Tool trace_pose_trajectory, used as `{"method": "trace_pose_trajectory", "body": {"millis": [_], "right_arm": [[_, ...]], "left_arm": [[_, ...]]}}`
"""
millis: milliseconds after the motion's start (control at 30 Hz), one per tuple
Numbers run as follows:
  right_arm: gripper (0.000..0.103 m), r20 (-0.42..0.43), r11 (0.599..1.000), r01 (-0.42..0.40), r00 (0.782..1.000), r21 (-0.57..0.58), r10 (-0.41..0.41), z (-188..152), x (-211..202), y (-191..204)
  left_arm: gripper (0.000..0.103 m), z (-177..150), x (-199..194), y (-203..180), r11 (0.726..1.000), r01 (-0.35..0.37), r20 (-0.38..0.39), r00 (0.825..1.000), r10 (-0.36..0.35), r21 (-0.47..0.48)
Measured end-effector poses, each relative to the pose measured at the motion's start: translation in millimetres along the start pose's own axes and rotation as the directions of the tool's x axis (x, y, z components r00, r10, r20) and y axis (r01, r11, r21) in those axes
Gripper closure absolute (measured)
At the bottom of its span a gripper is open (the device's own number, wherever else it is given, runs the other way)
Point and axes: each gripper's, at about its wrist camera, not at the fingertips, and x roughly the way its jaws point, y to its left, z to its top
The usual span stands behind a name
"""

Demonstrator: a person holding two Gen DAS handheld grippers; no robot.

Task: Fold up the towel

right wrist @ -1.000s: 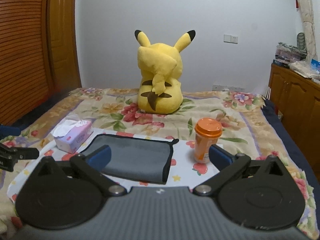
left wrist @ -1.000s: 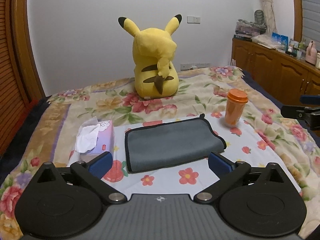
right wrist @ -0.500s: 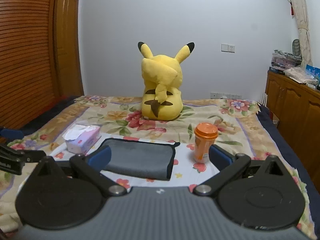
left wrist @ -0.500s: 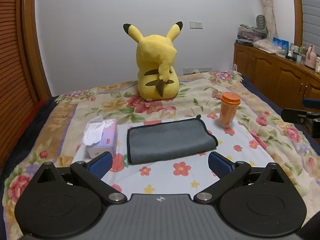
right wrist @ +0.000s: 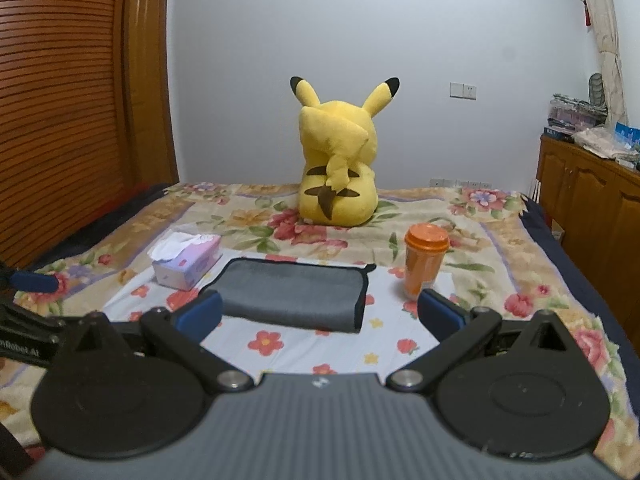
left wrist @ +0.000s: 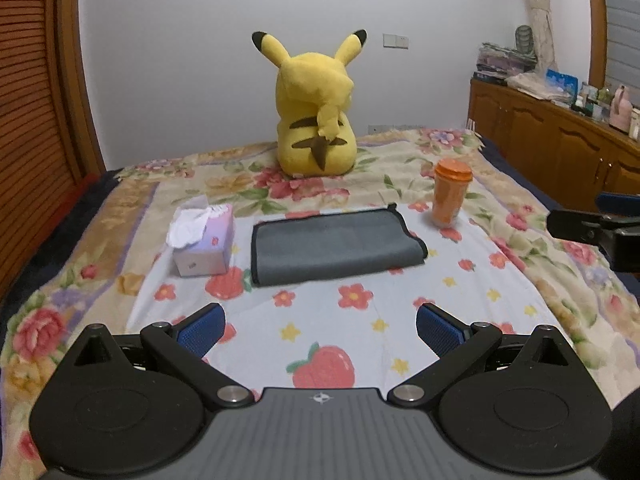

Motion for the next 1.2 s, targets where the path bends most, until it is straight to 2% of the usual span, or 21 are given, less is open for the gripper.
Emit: {"method": "trace_pose_trajectory", "body": {"millis": [667,1200], "right_arm": [[0.0,-0.076,1.0,-0.001,0.997,0.009,0.001,-55.8,8.2,11.9],[0.0,-0.103,1.0,0.002,0.995,0.005,-0.001,-76.4,17.3,12.8]], "left_arm": [[0.0,-47.2,22.1,-9.5,1.0,-0.008,-0.061,0.998,0.006,-0.022],[0.0,-67.4,37.8,-13.3,0.999,-0.02,-0.065,0.998,0.017,-0.048]]}}
